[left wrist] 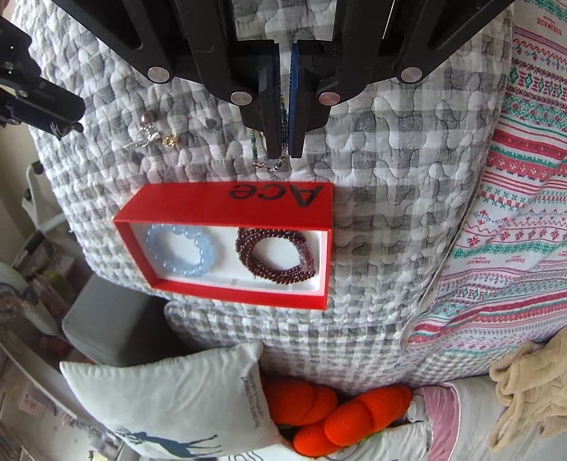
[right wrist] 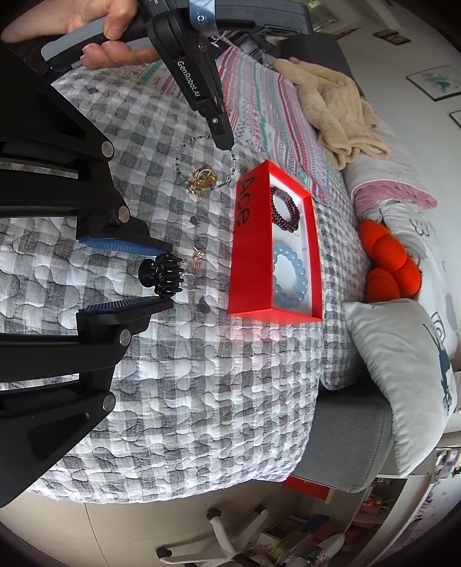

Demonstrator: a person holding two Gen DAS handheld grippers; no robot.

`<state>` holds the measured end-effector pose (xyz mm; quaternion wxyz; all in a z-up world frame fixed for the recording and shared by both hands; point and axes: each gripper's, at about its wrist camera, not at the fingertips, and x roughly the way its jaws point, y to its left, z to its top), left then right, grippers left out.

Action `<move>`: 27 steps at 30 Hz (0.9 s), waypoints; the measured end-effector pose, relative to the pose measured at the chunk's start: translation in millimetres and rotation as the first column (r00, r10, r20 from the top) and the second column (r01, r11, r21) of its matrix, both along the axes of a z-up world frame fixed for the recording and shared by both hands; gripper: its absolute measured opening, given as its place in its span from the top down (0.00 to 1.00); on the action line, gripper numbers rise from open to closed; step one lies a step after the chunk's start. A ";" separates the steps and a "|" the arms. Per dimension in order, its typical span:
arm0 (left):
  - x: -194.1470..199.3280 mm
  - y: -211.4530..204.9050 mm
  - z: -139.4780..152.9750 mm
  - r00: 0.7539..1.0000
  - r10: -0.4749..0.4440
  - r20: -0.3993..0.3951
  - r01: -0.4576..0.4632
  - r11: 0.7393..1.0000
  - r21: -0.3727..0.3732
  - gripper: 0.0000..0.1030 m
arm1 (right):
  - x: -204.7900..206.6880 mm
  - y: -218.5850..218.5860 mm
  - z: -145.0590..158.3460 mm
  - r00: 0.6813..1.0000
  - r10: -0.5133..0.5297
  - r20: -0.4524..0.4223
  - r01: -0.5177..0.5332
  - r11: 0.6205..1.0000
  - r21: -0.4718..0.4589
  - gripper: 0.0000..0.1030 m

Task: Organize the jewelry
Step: 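Grasp the beaded necklace with the left tool while the right tool grasps the black claw clip, then lower the necklace and claw clip into the red box and release both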

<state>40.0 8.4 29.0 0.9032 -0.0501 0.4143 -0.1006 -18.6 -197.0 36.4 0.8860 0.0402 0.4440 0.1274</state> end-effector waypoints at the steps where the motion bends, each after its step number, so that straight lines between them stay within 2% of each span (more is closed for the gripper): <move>1: -0.1 -0.5 4.2 1.000 -0.002 0.008 0.002 1.000 -0.006 1.00 | 1.3 0.0 1.8 1.000 -0.001 -0.001 0.001 1.000 0.005 0.76; 4: -1.8 -4.1 19.1 0.999 -0.007 0.038 0.007 1.000 -0.013 1.00 | 7.4 -0.1 6.3 1.000 -0.009 -0.013 0.010 1.000 0.014 0.76; 7: 0.5 -8.2 34.2 0.998 -0.010 0.065 0.011 1.000 -0.018 1.00 | 18.7 -2.0 8.5 0.998 -0.027 -0.061 0.030 0.999 0.033 0.76; 14: 18.7 -23.8 55.0 0.995 -0.019 0.097 0.022 0.999 -0.034 1.00 | 50.7 -10.4 22.8 0.996 -0.050 -0.071 0.061 0.985 0.159 0.76; 21: 47.7 -30.9 54.7 0.997 -0.023 0.077 0.030 0.995 -0.097 1.00 | 85.7 -18.1 20.7 0.992 -0.090 -0.090 0.108 0.970 0.220 0.75; 27: 60.3 -24.7 34.4 0.990 -0.021 0.137 0.038 0.992 -0.124 1.00 | 107.4 -23.9 13.4 0.992 -0.095 -0.080 0.113 0.957 0.266 0.75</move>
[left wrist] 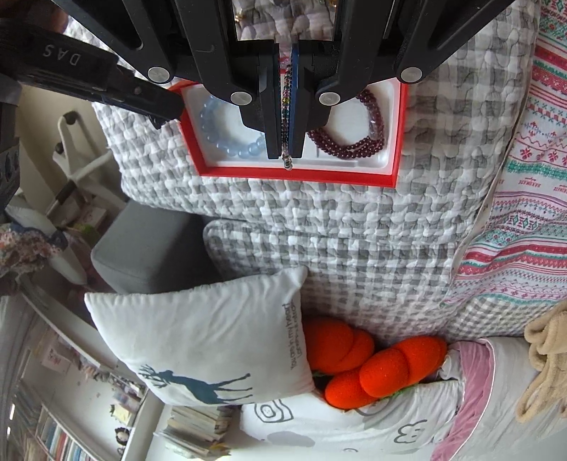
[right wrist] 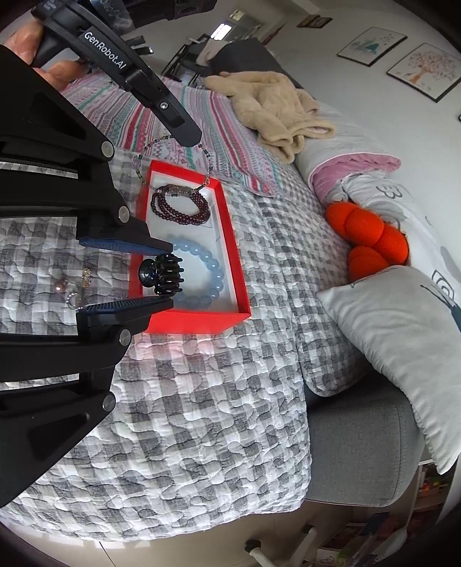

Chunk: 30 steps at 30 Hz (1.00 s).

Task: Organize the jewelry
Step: 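Lower the necklace and claw clip into the red box and release both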

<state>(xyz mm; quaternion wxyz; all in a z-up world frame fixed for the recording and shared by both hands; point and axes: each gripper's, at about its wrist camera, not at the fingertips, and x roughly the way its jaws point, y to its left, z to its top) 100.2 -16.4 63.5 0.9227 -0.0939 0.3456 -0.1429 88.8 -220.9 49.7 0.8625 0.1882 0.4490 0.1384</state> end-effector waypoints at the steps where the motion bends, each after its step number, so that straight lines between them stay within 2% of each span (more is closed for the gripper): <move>1: 3.9 2.1 -5.9 1.000 0.006 -0.006 -0.006 1.000 0.002 1.00 | 2.4 -0.6 -2.5 1.000 0.002 -0.002 -0.002 1.000 0.011 0.75; 6: 18.4 11.5 -21.2 0.999 0.046 -0.021 -0.046 0.999 0.028 1.00 | 10.7 1.1 -12.3 1.000 0.011 -0.011 -0.011 1.000 0.020 0.76; 11: 25.6 18.7 -34.2 0.996 0.082 -0.027 -0.078 0.992 0.100 1.00 | 12.8 7.4 -16.8 0.999 0.029 -0.012 -0.029 1.000 -0.001 0.75; 20: 31.9 18.9 -41.2 0.995 0.098 -0.021 -0.094 0.986 0.141 1.00 | 9.3 11.8 -13.7 0.999 0.036 0.006 -0.036 0.998 -0.051 0.76; 24: 27.2 20.4 -37.3 0.995 0.102 -0.021 -0.097 0.985 0.145 0.79 | 8.0 11.9 -11.0 0.999 0.030 0.011 -0.029 0.998 -0.064 0.76; 27: 19.3 23.2 -31.8 0.994 0.106 -0.012 -0.103 0.983 0.149 0.74 | 5.9 12.8 -8.8 1.000 0.018 0.016 -0.017 0.997 -0.075 0.75; 30: 11.3 28.4 -29.3 0.993 0.117 -0.025 -0.112 0.982 0.150 0.60 | 7.1 17.6 -5.8 1.000 0.011 0.024 -0.008 0.996 -0.094 0.75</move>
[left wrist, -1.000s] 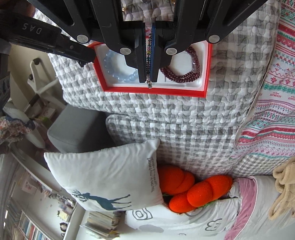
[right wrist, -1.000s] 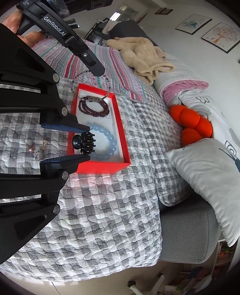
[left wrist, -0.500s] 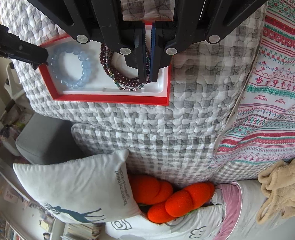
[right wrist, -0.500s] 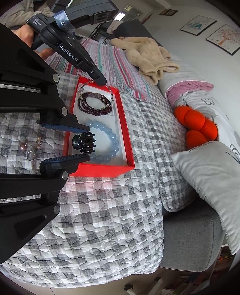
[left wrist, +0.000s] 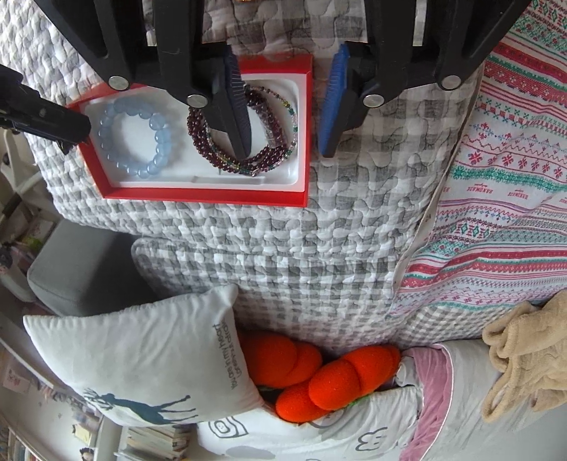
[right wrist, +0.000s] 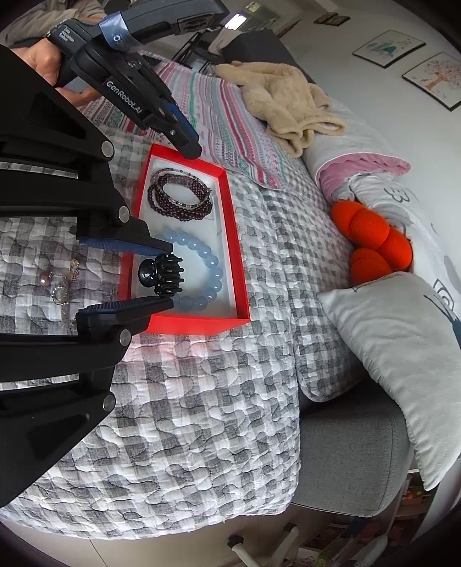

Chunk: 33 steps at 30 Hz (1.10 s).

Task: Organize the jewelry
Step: 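Lower the necklace and claw clip into the red box and release both, then move the left tool to the gold rings and close on them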

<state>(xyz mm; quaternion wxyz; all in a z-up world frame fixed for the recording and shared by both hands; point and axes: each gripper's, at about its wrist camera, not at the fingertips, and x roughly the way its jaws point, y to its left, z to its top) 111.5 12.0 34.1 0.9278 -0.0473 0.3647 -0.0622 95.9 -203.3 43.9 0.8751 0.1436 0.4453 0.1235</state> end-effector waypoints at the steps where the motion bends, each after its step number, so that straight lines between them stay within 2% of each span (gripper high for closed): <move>1: -2.5 2.5 0.0 1.000 0.008 -0.005 -0.008 1.000 -0.004 0.57 | 0.5 2.7 1.2 1.000 -0.001 0.004 0.001 1.000 -0.010 0.75; 6: -10.5 13.5 -3.2 0.998 0.031 -0.050 -0.032 0.999 -0.015 0.55 | 4.7 20.1 4.2 1.000 0.006 0.018 -0.005 0.998 -0.057 0.75; 11: -16.3 25.4 -5.4 0.996 0.048 -0.074 -0.050 0.999 -0.022 0.45 | 9.2 33.3 1.6 1.000 0.013 0.015 -0.011 0.996 -0.093 0.75; 19: -22.7 37.2 -12.8 0.992 0.064 -0.105 -0.061 0.998 0.023 0.33 | 15.1 35.5 -1.9 1.000 -0.009 0.025 0.012 0.992 -0.124 0.75; 21: -24.9 38.8 -14.8 0.992 0.065 -0.113 -0.062 0.998 0.031 0.29 | 16.5 34.6 -0.8 0.999 -0.011 0.030 0.015 0.992 -0.124 0.71; 23: -28.3 39.9 -16.9 0.991 0.059 -0.121 -0.056 0.998 0.030 0.22 | 17.0 32.9 1.4 1.000 -0.009 0.025 0.011 0.994 -0.112 0.50; 25: -31.1 40.1 -19.1 0.990 0.056 -0.127 -0.052 0.998 0.034 0.20 | 12.4 29.4 6.5 0.999 -0.016 0.045 0.020 0.995 -0.098 0.41; 33: -46.7 35.7 -23.6 0.990 0.020 -0.142 -0.008 0.996 0.087 0.14 | -13.1 16.5 23.2 0.997 -0.027 0.066 0.033 0.995 -0.096 0.40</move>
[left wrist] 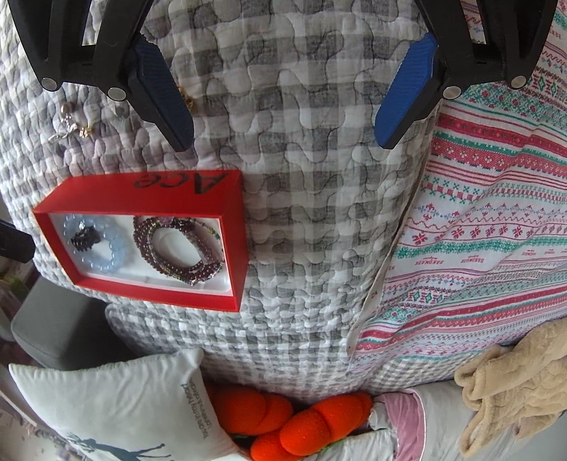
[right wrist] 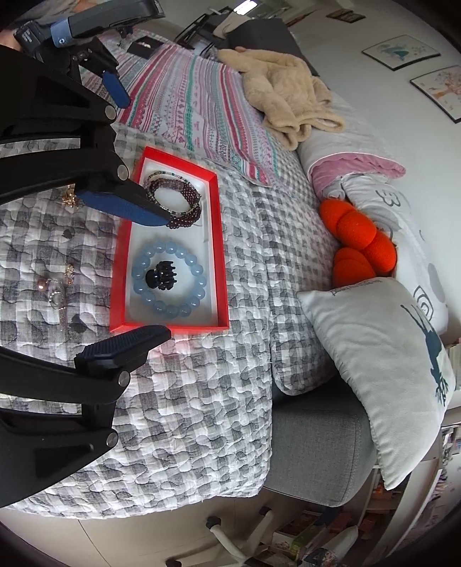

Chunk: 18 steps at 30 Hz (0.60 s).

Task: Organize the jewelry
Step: 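Move the left tool to the gold rings and close on them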

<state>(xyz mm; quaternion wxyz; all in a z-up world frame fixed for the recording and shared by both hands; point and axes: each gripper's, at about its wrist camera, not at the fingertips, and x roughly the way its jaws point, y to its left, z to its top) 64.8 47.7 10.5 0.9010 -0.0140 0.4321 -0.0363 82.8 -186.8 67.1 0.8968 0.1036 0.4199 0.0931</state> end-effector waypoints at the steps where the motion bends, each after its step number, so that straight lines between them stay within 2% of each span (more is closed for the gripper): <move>1: -2.2 0.6 -0.1 1.000 -0.001 0.001 0.001 1.000 0.004 0.14 | -4.5 -0.9 0.7 1.000 0.002 -0.003 -0.002 1.000 -0.004 0.39; 7: -16.1 2.2 -4.0 1.000 -0.019 -0.009 0.019 1.000 0.013 0.14 | -31.2 -7.2 1.3 1.000 0.003 -0.018 -0.004 1.000 -0.031 0.35; 18: -30.1 -2.2 -23.7 0.995 -0.103 -0.009 0.103 0.992 0.074 0.14 | -54.6 -19.1 -15.9 0.996 -0.011 -0.086 0.001 0.994 -0.109 0.35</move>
